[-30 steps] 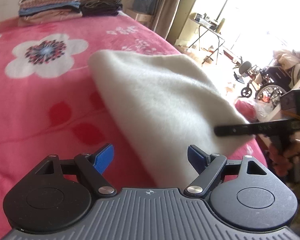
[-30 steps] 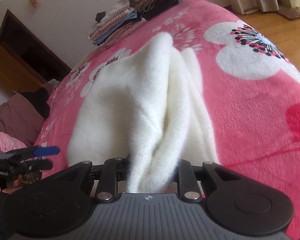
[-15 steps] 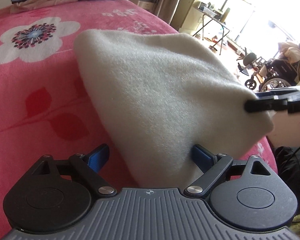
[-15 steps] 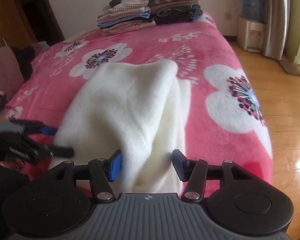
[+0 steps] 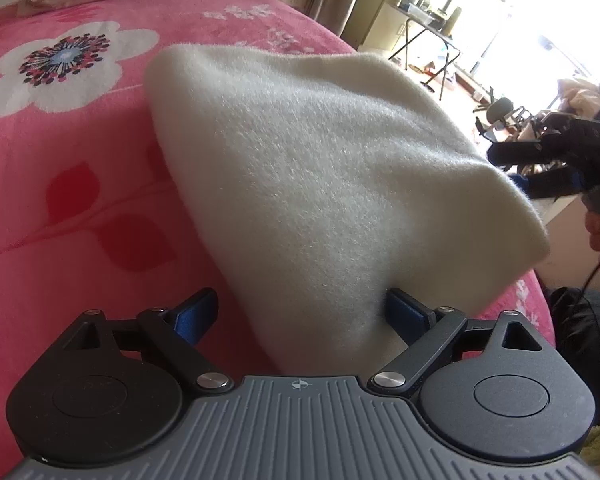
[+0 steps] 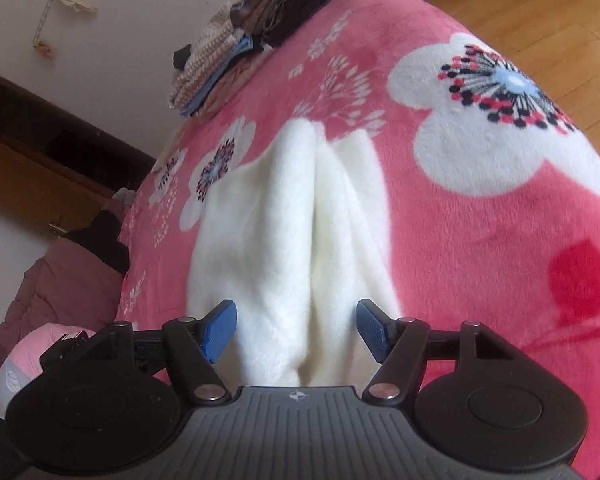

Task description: Fold clothes

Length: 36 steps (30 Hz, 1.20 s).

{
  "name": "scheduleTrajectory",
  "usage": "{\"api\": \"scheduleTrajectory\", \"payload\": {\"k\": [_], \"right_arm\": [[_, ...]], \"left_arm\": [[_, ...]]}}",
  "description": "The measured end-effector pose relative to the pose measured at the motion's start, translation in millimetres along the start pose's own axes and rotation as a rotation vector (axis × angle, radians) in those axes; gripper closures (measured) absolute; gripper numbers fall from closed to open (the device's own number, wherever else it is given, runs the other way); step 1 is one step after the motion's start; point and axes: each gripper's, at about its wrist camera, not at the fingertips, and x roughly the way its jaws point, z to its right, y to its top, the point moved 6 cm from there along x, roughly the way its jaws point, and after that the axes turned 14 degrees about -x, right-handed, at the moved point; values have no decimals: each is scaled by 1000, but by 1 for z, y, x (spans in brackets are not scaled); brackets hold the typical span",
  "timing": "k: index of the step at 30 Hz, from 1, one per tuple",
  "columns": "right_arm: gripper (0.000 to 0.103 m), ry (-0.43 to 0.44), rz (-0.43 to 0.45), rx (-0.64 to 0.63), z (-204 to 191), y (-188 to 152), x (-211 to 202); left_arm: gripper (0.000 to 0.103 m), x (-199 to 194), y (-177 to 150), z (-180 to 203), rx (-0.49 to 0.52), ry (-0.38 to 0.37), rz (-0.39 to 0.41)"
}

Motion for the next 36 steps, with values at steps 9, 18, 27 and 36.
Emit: {"api": "scheduleTrajectory", "payload": {"k": [9, 18, 27, 36], "right_arm": [[38, 37, 54, -59, 2, 34, 26], [53, -6, 31, -121, 8, 64, 60], [81, -89, 139, -318, -28, 77, 47], [82, -54, 188, -117, 24, 61, 42]], "left_arm": [[10, 3, 2, 4, 12, 46, -22], [10, 5, 0, 3, 13, 41, -32], [10, 3, 2, 3, 18, 31, -26], [10, 6, 5, 11, 55, 37, -32]]}}
